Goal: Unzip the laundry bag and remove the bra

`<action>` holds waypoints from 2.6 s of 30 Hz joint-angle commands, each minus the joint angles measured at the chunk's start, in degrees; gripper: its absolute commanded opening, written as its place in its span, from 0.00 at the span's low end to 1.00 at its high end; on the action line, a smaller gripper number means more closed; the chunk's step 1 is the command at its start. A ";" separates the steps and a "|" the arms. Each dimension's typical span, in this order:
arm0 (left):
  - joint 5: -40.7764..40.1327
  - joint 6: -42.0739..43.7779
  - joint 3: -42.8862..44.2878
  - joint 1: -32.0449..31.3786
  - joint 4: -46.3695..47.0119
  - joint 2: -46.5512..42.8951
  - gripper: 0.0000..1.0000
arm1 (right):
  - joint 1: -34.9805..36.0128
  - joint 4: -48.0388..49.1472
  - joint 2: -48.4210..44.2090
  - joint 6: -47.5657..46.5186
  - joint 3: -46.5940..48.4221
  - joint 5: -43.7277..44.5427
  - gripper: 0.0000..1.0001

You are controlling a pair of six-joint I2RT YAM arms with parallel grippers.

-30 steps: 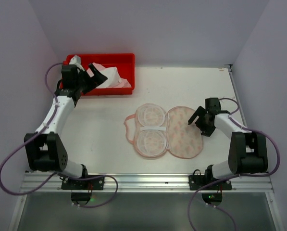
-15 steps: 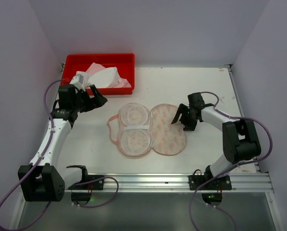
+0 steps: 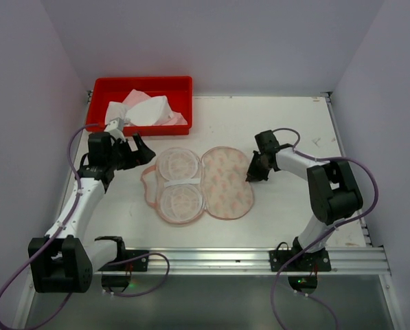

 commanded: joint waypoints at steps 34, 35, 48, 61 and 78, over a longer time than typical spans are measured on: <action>0.80 2.32 -1.91 0.25 1.62 -0.05 1.00 | 16.67 -5.71 -1.56 -7.21 22.41 -16.63 0.00; 0.80 2.32 -1.91 0.25 1.62 -0.05 1.00 | 17.89 -4.22 -0.68 -6.76 22.41 -17.41 0.00; 0.27 2.41 -1.74 0.25 1.27 -0.22 1.00 | 20.10 8.53 8.82 1.42 18.20 -23.75 0.62; -8.49 1.26 8.89 0.25 -10.76 -9.26 1.00 | 9.59 -1.39 -18.49 -9.65 18.48 -0.38 0.99; -24.86 7.51 31.65 -1.94 -25.70 -25.44 1.00 | 4.37 -4.91 -75.10 -24.50 5.98 31.09 0.99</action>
